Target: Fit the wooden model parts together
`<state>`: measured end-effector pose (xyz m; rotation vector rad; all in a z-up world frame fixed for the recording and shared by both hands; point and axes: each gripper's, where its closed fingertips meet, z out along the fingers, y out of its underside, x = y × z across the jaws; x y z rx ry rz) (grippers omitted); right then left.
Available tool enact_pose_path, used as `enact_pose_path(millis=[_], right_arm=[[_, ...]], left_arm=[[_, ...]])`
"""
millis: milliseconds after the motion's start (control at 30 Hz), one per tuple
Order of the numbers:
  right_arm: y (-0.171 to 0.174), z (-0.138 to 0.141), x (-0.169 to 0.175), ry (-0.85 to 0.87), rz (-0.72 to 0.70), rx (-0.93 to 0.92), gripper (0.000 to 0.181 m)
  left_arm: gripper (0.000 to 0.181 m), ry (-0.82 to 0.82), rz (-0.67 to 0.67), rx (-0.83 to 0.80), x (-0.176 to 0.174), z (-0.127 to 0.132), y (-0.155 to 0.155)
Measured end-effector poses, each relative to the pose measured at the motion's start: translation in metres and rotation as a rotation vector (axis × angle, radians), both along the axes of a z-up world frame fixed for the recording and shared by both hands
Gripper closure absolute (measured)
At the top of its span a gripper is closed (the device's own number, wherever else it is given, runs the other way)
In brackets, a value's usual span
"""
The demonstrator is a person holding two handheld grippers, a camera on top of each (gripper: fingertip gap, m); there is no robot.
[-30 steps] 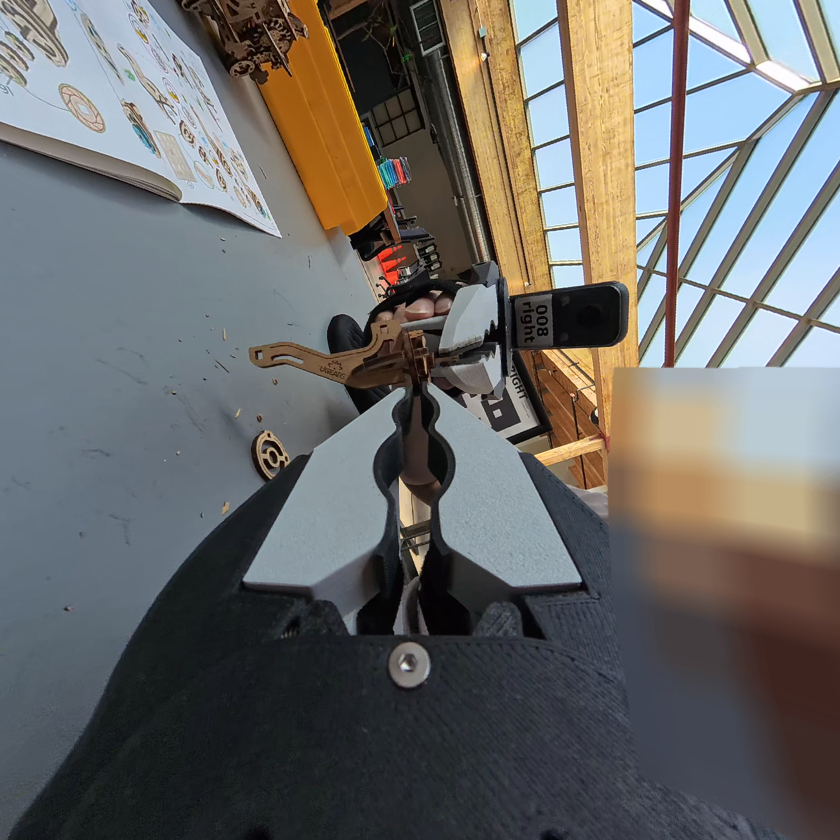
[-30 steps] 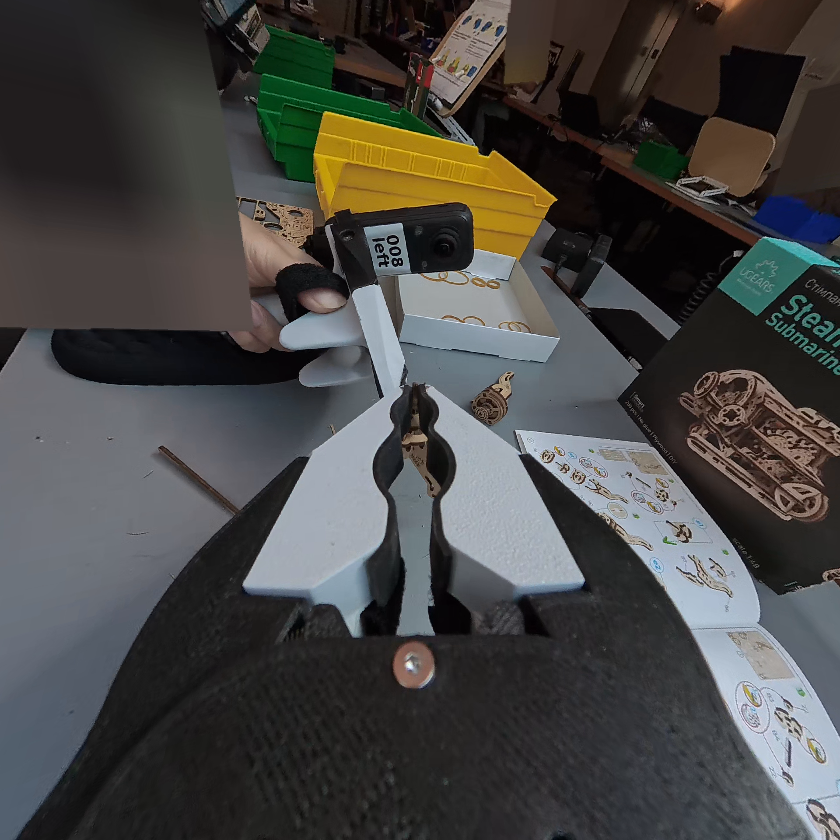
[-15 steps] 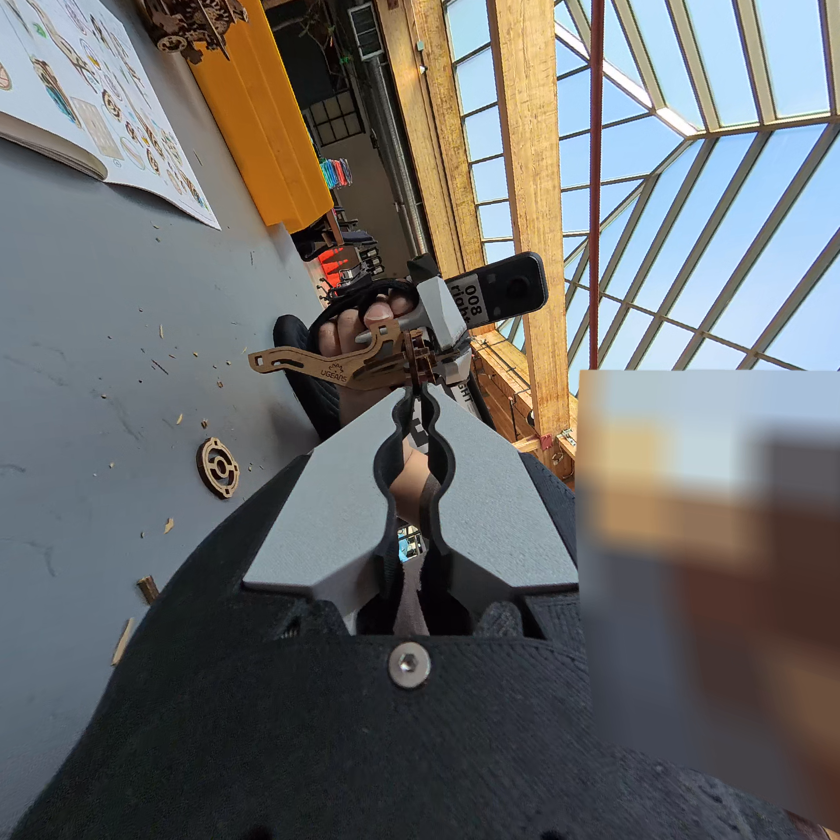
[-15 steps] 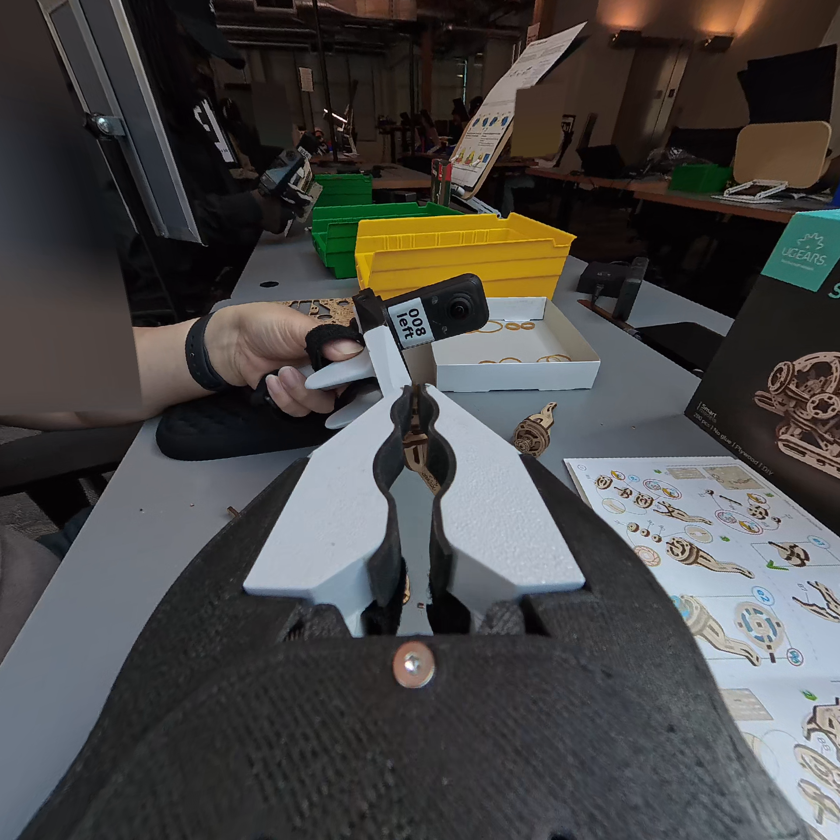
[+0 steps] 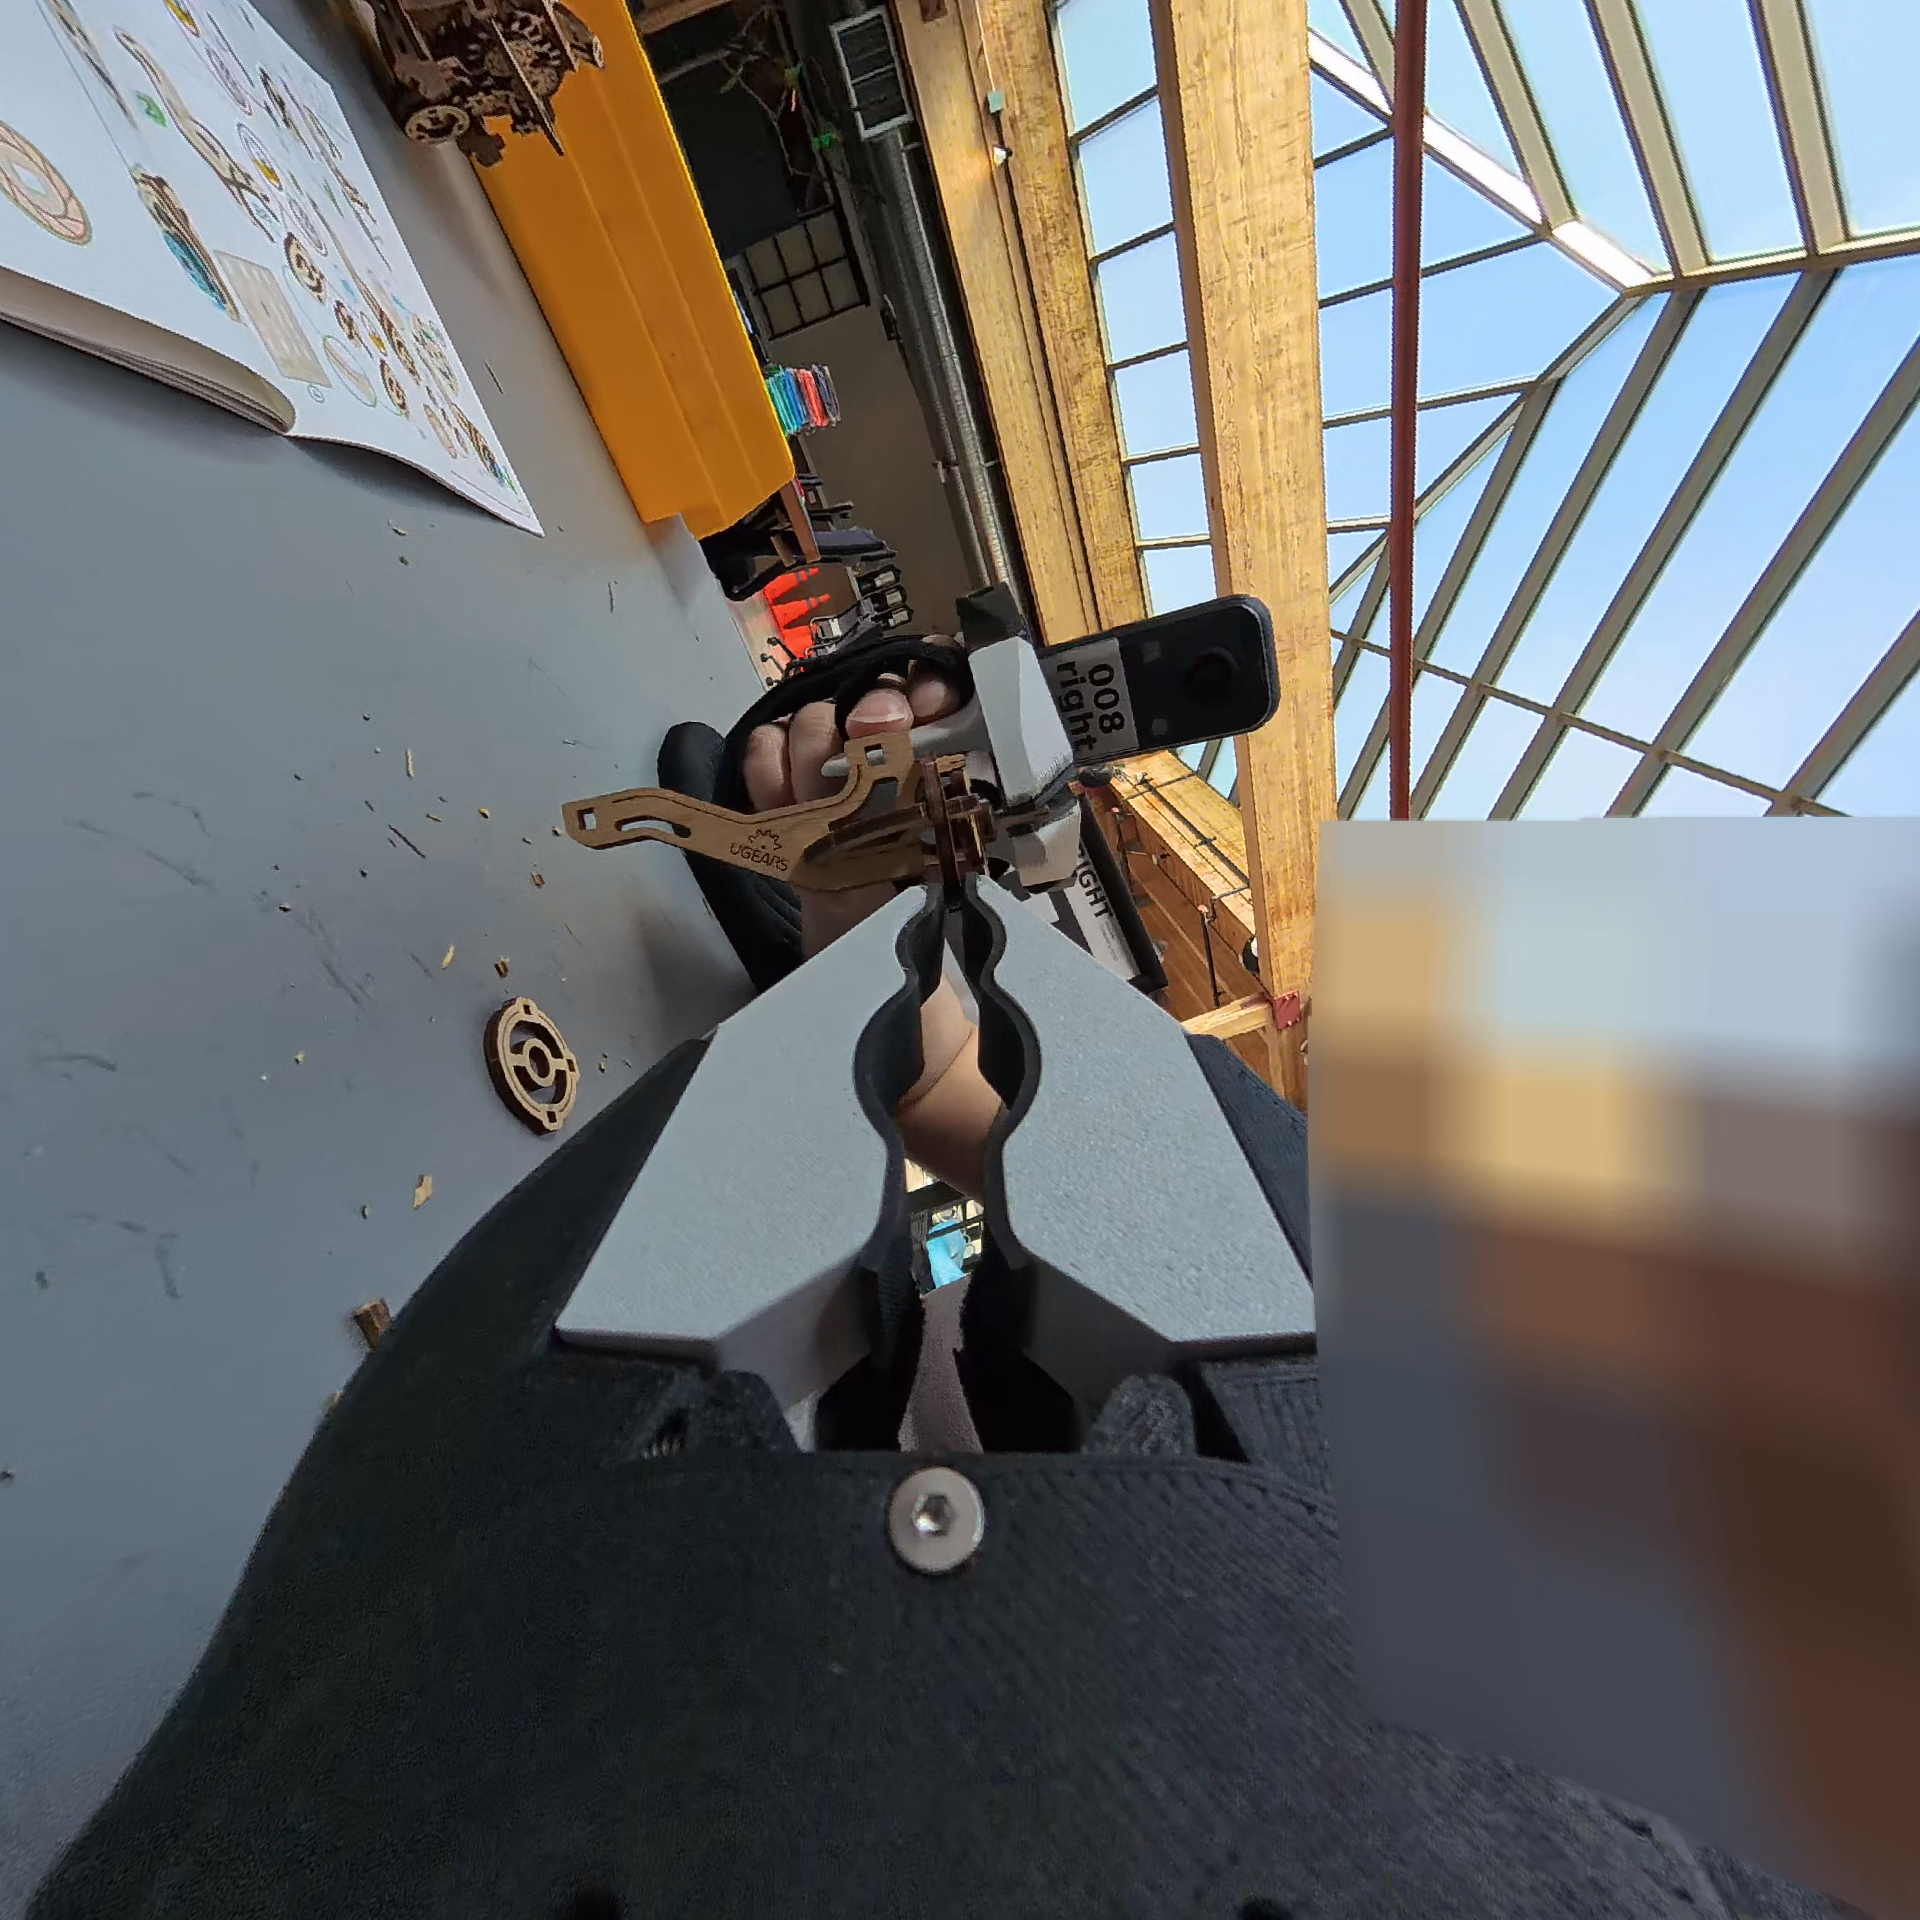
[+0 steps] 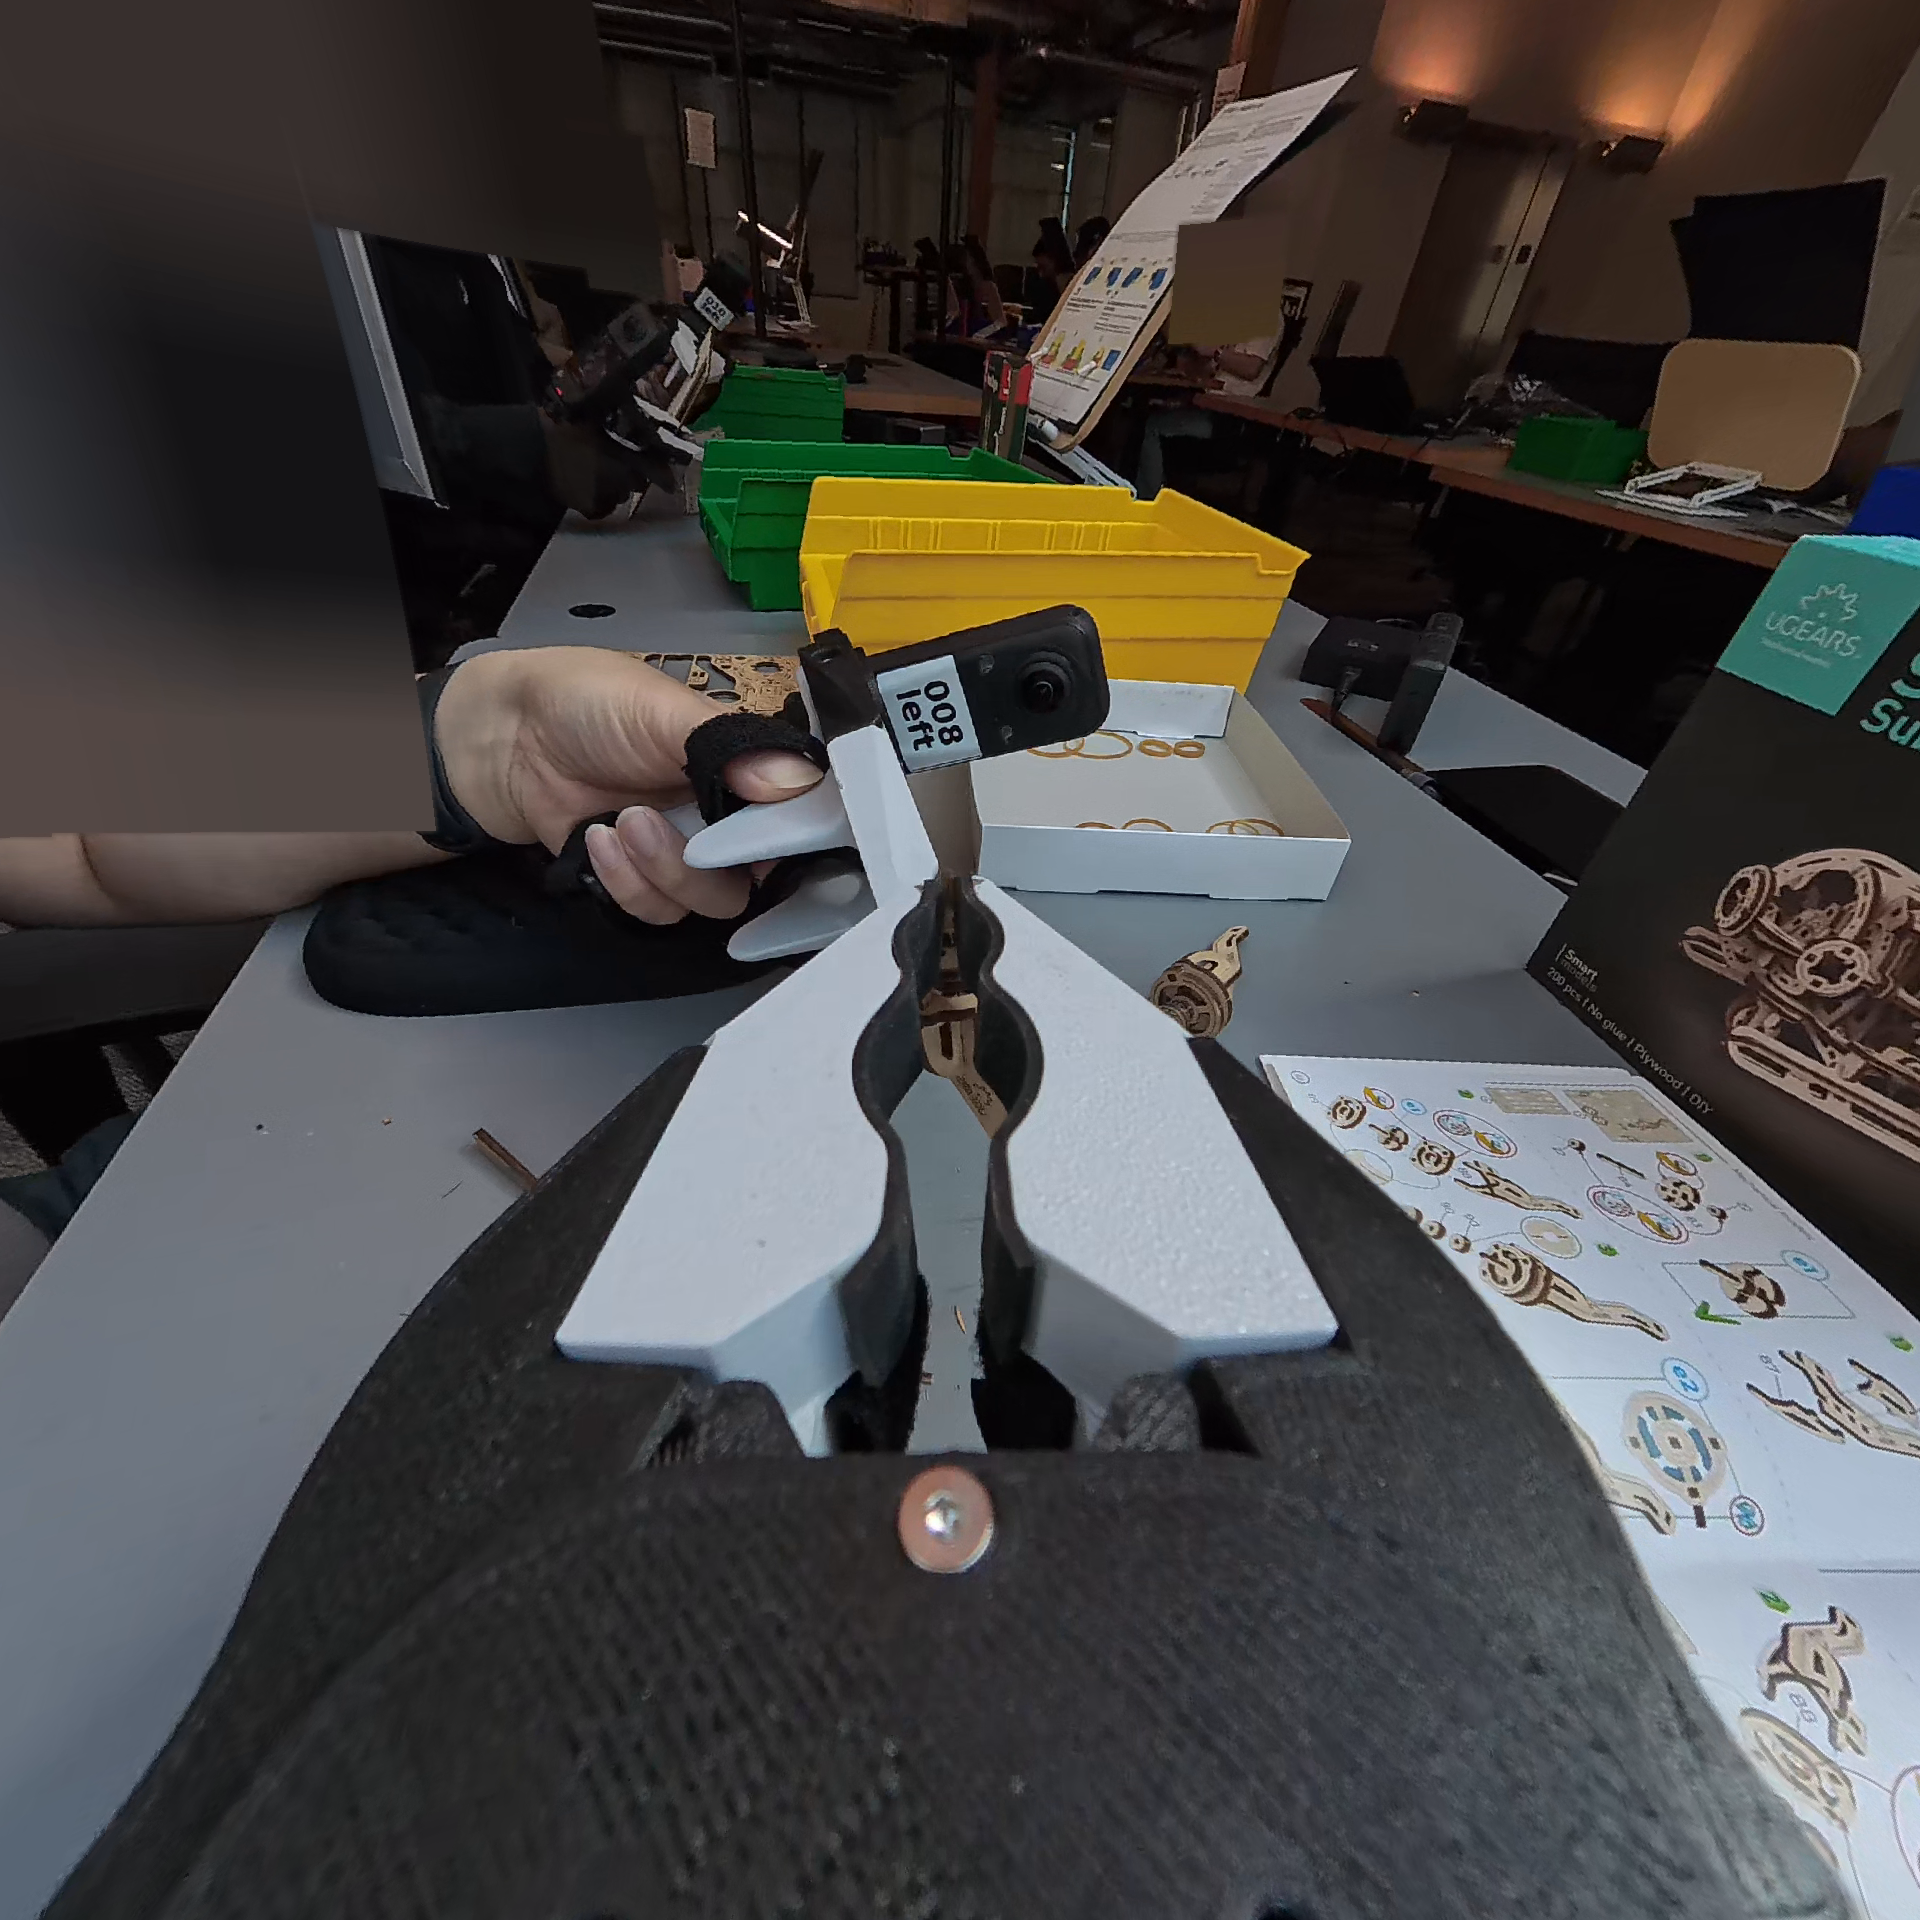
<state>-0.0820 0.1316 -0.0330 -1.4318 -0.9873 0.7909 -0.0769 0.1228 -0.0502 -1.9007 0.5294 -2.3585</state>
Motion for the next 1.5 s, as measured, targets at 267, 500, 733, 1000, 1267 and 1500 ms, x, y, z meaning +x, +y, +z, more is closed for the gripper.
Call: enact_pose_path(millis=[267, 500, 733, 1000, 1267, 1500], right_arm=[[0.0, -0.001, 0.001, -0.019, -0.004, 0.03, 0.181], [-0.004, 0.002, 0.005, -0.036, 0.016, 0.041, 0.176], [0.005, 0.006, 0.016, 0.047, -0.029, -0.07, 0.173], [-0.001, -0.024, 0.025, 0.211, 0.057, -0.635, 0.15], [-0.006, -0.026, 0.021, 0.299, 0.116, -0.809, 0.15], [-0.007, -0.031, 0.019, 0.302, 0.123, -0.848, 0.166]], left_arm=[[0.181, -0.006, -0.004, -0.01, 0.0, 0.0, 0.0], [0.181, -0.016, -0.008, -0.012, -0.001, 0.002, 0.0], [0.181, 0.005, -0.004, 0.007, -0.001, -0.001, 0.0], [0.181, 0.11, 0.019, 0.146, 0.002, -0.011, -0.001], [0.181, 0.151, 0.017, 0.248, 0.006, -0.014, -0.005], [0.181, 0.168, 0.021, 0.341, 0.008, -0.013, -0.008]])
